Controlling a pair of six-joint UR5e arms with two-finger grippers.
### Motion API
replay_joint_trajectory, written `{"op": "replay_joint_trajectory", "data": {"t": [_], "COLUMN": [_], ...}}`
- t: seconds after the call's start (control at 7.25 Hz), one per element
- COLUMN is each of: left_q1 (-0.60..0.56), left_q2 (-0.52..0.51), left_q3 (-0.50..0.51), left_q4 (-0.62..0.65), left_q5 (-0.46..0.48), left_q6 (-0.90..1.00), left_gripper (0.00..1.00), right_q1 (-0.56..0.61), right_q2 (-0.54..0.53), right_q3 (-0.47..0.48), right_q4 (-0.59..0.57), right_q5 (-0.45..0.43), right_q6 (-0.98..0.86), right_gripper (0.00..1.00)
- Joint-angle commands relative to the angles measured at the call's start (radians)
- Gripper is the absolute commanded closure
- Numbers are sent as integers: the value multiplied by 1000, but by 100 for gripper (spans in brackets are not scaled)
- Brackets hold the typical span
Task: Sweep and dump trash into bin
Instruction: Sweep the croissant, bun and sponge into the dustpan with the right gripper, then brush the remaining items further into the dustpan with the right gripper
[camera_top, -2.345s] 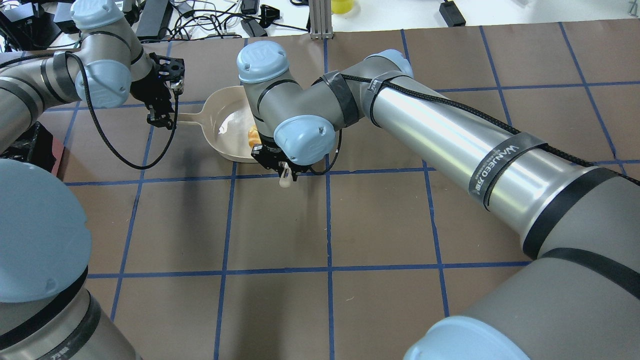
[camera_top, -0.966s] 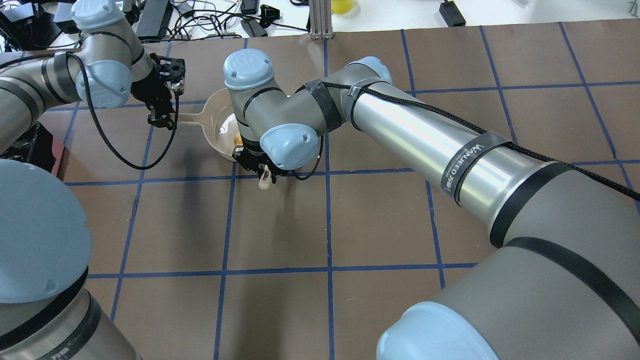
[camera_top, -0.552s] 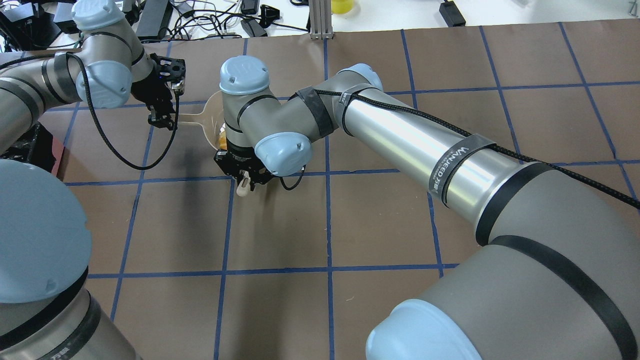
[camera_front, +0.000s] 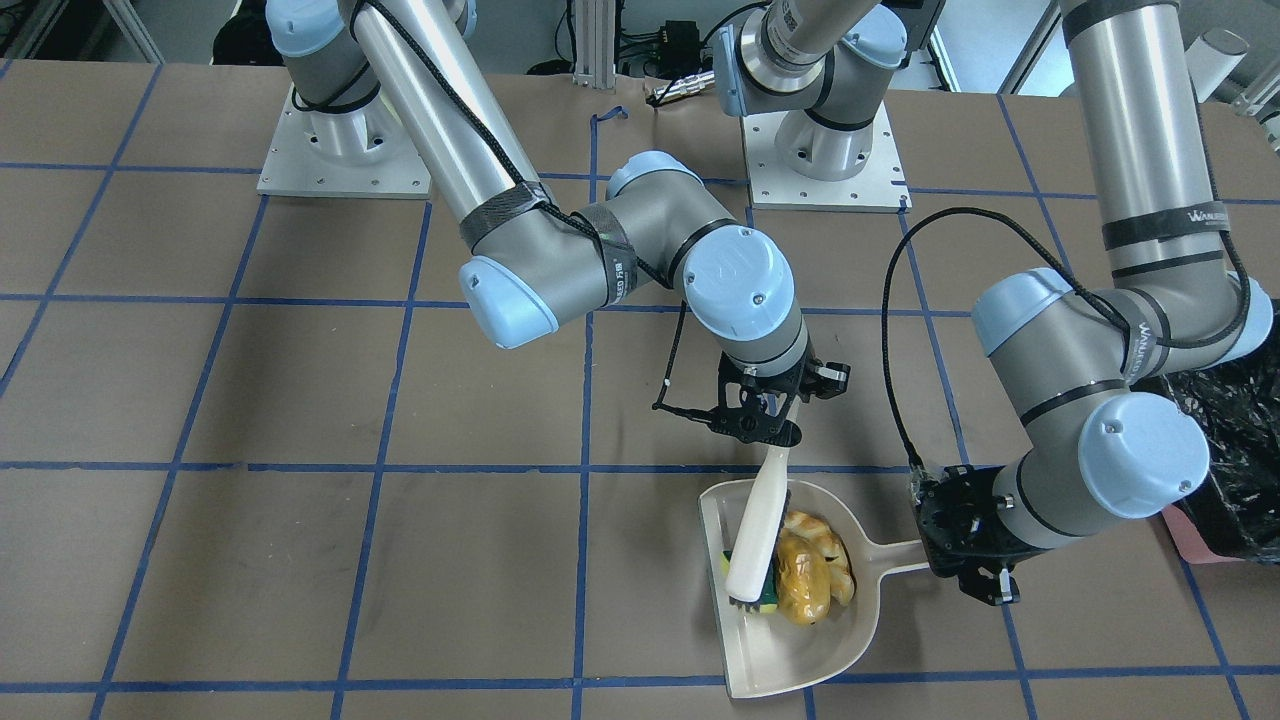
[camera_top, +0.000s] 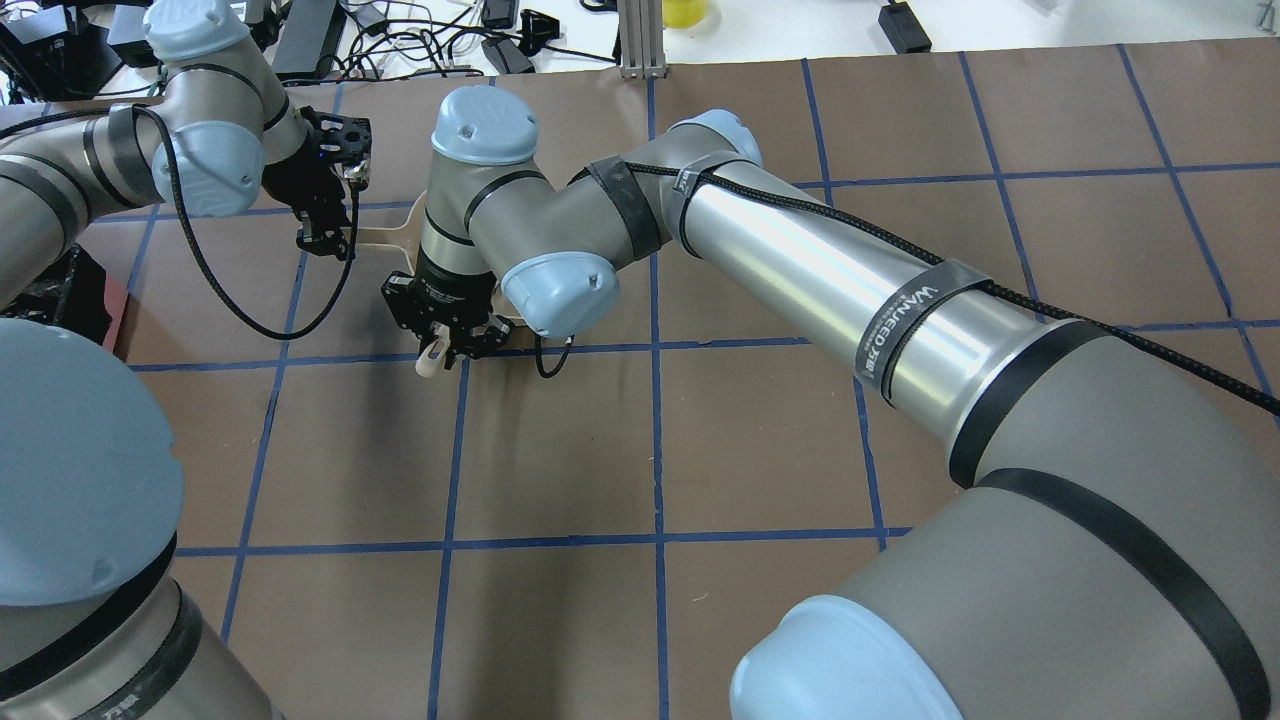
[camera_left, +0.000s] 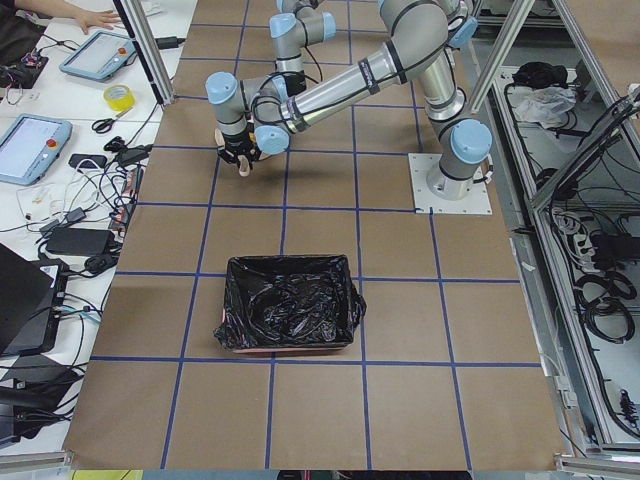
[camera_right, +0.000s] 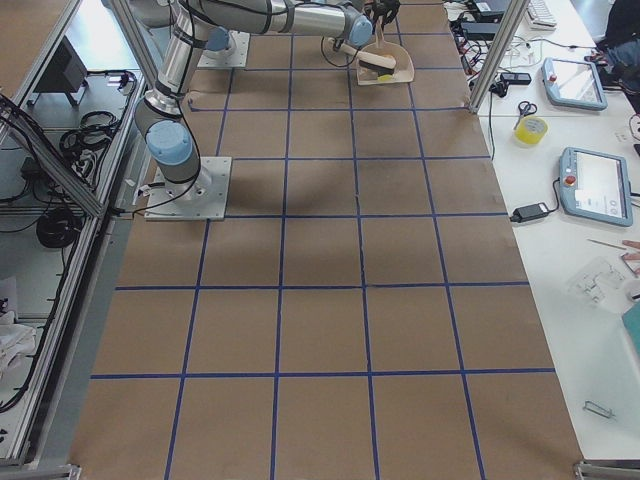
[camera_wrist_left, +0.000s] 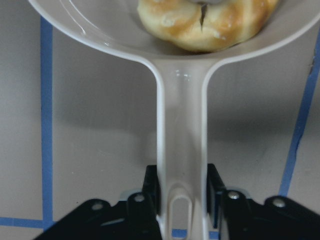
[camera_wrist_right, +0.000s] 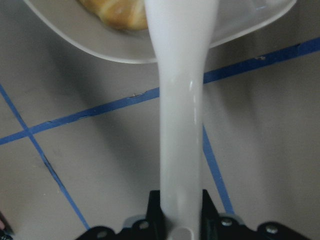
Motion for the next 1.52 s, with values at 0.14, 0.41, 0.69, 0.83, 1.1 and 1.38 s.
{"op": "replay_joint_trajectory", "data": {"t": [0.14, 0.41, 0.69, 0.83, 1.1, 1.38], "left_q1": [0, 2, 0, 0, 0, 0], "left_q2": [0, 3, 3, 3, 2, 2], "left_q3": [0, -2, -2, -2, -3, -5], "left_q4": [0, 0, 0, 0, 0, 0], "left_q5": [0, -9, -8, -9, -9, -11], "left_q6": [2, 3, 2, 2, 2, 2], "left_gripper": [100, 100, 100, 100, 100, 100], "right_q1": [0, 0, -6, -11, -14, -14], "right_q2": [-2, -8, -49, -60, -51, -49], "right_q3": [-18, -27, -27, -27, -27, -27], "right_q4": [-107, -107, -102, -95, -95, -96], "right_q5": [86, 123, 121, 132, 129, 117], "right_q6": [176, 284, 322, 322, 316, 284], "right_gripper": [100, 100, 100, 100, 100, 100]}}
